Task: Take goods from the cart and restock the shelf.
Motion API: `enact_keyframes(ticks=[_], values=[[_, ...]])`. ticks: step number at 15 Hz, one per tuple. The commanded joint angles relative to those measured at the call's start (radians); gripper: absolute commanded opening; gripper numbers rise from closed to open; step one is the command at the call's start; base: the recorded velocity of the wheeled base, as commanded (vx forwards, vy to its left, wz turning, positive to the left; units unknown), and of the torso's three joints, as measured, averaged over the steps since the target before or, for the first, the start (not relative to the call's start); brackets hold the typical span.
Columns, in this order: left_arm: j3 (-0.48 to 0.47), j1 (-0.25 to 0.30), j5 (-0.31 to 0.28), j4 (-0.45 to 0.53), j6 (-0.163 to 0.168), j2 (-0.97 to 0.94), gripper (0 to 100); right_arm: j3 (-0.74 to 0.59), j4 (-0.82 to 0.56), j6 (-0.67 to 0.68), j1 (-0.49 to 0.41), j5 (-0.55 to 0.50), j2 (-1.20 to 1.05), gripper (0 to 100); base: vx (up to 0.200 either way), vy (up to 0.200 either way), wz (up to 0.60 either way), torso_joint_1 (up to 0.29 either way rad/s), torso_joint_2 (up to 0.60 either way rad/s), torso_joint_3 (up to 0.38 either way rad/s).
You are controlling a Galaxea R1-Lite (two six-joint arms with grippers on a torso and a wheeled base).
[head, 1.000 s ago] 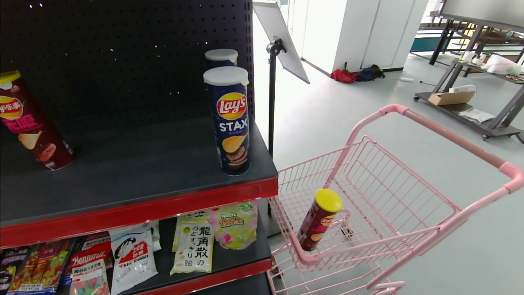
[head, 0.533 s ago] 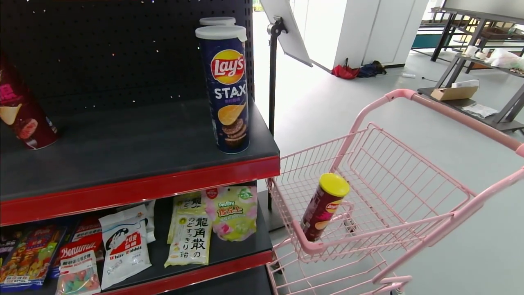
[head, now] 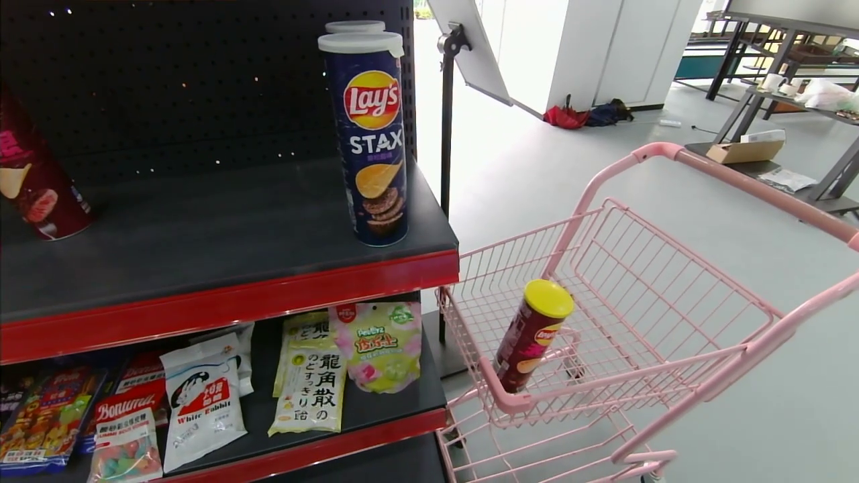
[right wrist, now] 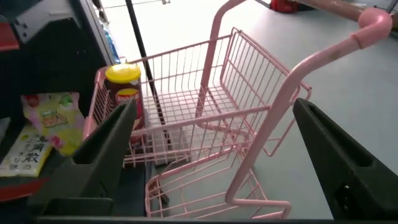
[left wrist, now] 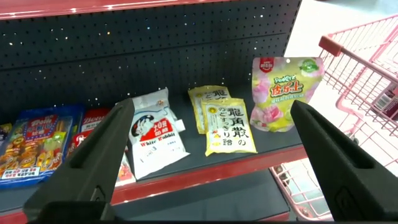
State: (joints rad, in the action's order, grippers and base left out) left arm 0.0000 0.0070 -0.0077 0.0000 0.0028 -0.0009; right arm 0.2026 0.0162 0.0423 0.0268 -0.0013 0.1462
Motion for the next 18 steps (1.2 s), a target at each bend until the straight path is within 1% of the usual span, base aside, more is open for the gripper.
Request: enact_keyframes(ticks=[1, 2, 4, 5, 6, 7, 8, 10, 12, 14, 17, 18], values=[[0.0, 0.001, 0.0, 0.0, 0.0, 0.001, 100, 0.34, 0.054, 0.074, 0.193, 0.147, 0.673, 100, 0.0, 0.0, 0.0, 0.0, 0.0, 0.0], [0.0, -0.001, 0.0, 0.0, 0.0, 0.001, 100, 0.273, 0.137, 0.1, 0.239, 0.155, 0.767, 100, 0.0, 0.0, 0.0, 0.0, 0.0, 0.0], [0.0, 0.001, 0.0, 0.0, 0.0, 0.001, 100, 0.187, 0.387, 0.14, 0.275, 0.195, 1.012, 100, 0.0, 0.0, 0.0, 0.0, 0.0, 0.0], [0.0, 0.001, 0.0, 0.0, 0.0, 0.001, 100, 0.166, 0.478, 0.14, 0.283, 0.205, 1.119, 100, 0.0, 0.0, 0.0, 0.0, 0.0, 0.0], [0.0, 0.001, 0.0, 0.0, 0.0, 0.001, 100, 0.152, 0.596, 0.14, 0.295, 0.214, 1.245, 100, 0.0, 0.0, 0.0, 0.0, 0.0, 0.0], [0.0, 0.001, 0.0, 0.0, 0.0, 0.001, 100, 0.153, 0.647, 0.139, 0.298, 0.221, 1.307, 100, 0.0, 0.0, 0.0, 0.0, 0.0, 0.0], [0.0, -0.001, 0.0, 0.0, 0.0, 0.001, 100, 0.164, 0.729, 0.131, 0.305, 0.224, 1.422, 100, 0.0, 0.0, 0.0, 0.0, 0.0, 0.0], [0.0, 0.001, 0.0, 0.0, 0.0, 0.001, 100, 0.181, 0.778, 0.129, 0.318, 0.224, 1.524, 100, 0.0, 0.0, 0.0, 0.0, 0.0, 0.0], [0.0, 0.001, 0.0, 0.0, 0.0, 0.001, 100, 0.189, 0.811, 0.133, 0.329, 0.224, 1.567, 100, 0.0, 0.0, 0.0, 0.0, 0.0, 0.0], [0.0, 0.001, 0.0, 0.0, 0.0, 0.001, 100, 0.202, 0.812, 0.131, 0.347, 0.224, 1.593, 100, 0.0, 0.0, 0.0, 0.0, 0.0, 0.0], [0.0, 0.001, 0.0, 0.0, 0.0, 0.001, 100, 0.227, 0.824, 0.131, 0.349, 0.218, 1.646, 100, 0.0, 0.0, 0.0, 0.0, 0.0, 0.0], [0.0, 0.001, 0.0, 0.0, 0.0, 0.001, 100, 0.232, 0.86, 0.131, 0.347, 0.216, 1.692, 100, 0.0, 0.0, 0.0, 0.0, 0.0, 0.0]])
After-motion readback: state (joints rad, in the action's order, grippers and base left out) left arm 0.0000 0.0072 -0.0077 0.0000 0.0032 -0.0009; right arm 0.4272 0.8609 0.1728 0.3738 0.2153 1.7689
